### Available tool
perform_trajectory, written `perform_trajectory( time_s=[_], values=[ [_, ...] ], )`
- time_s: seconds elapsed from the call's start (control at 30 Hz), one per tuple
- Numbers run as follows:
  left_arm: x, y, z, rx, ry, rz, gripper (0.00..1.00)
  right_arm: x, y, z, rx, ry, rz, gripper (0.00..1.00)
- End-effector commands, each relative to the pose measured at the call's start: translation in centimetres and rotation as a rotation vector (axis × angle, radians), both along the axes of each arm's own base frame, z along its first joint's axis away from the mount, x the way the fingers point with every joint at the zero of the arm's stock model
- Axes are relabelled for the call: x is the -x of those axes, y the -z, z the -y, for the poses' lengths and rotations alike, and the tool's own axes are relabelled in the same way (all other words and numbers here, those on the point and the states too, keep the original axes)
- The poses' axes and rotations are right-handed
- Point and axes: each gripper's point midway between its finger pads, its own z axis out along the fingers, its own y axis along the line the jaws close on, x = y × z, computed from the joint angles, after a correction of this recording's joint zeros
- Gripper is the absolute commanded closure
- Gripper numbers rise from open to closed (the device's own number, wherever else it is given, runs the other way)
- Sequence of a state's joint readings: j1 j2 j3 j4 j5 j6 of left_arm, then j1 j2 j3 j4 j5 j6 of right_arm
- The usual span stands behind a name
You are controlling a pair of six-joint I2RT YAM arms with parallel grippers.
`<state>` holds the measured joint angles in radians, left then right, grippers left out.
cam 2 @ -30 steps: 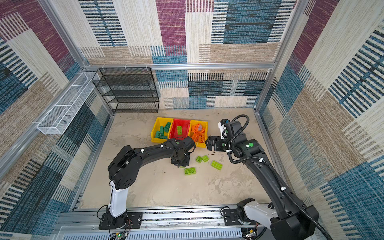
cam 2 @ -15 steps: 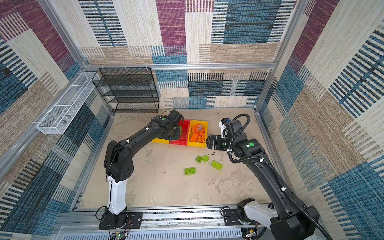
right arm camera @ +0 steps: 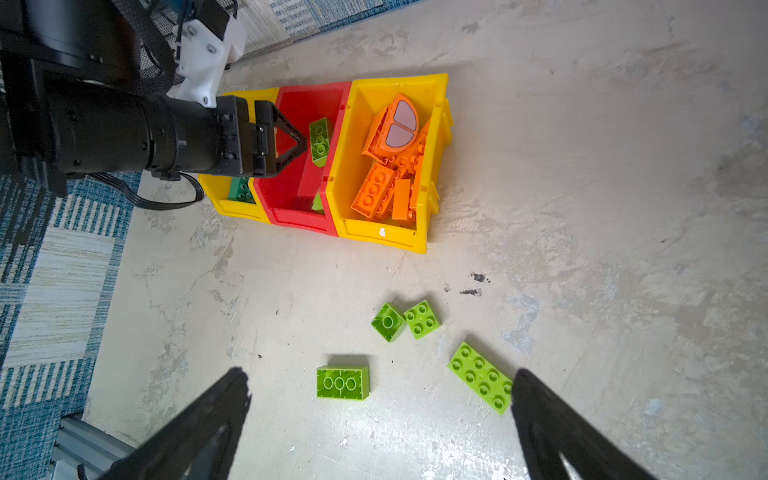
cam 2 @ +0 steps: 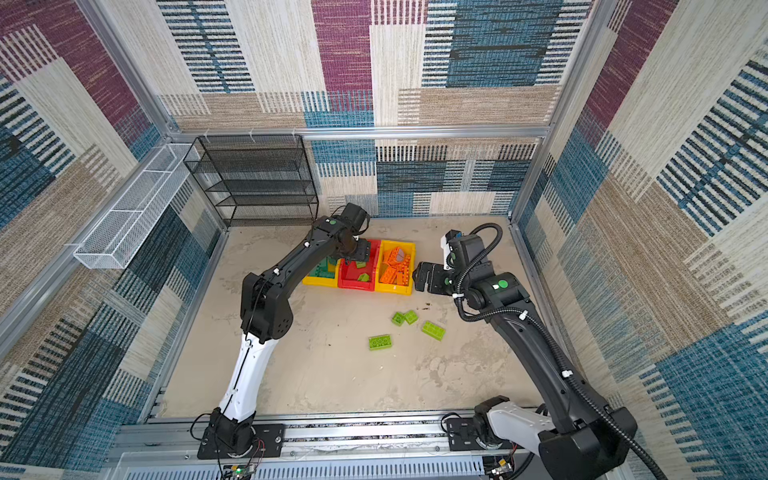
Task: Sort the legos into containers by color
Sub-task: 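Release the lime-green brick into the red bin with the left gripper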
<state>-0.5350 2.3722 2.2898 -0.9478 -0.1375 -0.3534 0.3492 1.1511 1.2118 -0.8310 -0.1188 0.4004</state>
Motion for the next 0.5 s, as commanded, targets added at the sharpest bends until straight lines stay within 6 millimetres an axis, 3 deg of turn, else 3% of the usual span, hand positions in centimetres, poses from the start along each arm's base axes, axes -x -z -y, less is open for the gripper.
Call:
perform_trajectory(
  time_s=[0.0,0.13,0.37,0.47],
  values=[
    [2.2,-0.3,0.4,0.014,0.091,-0.020,0.22,0.4,-0.2,0.4,0.008,0.014,0.004,0.00],
    [6.9,-0.2,1.3,0.058,0.263,0.011,0.21,1.4,0.0,0.5,0.000,0.001,0.003,0.00],
    [18.1,2.1,3.1,0.035,0.597,0.003,0.20,2.7,0.4,0.4,-0.016,-0.028,-0.001,0.00],
    [20.7,3.3,3.5,0.011,0.653,-0.024,0.20,2.8,0.4,0.3,-0.017,-0.040,-0.003,0.00]
  ],
)
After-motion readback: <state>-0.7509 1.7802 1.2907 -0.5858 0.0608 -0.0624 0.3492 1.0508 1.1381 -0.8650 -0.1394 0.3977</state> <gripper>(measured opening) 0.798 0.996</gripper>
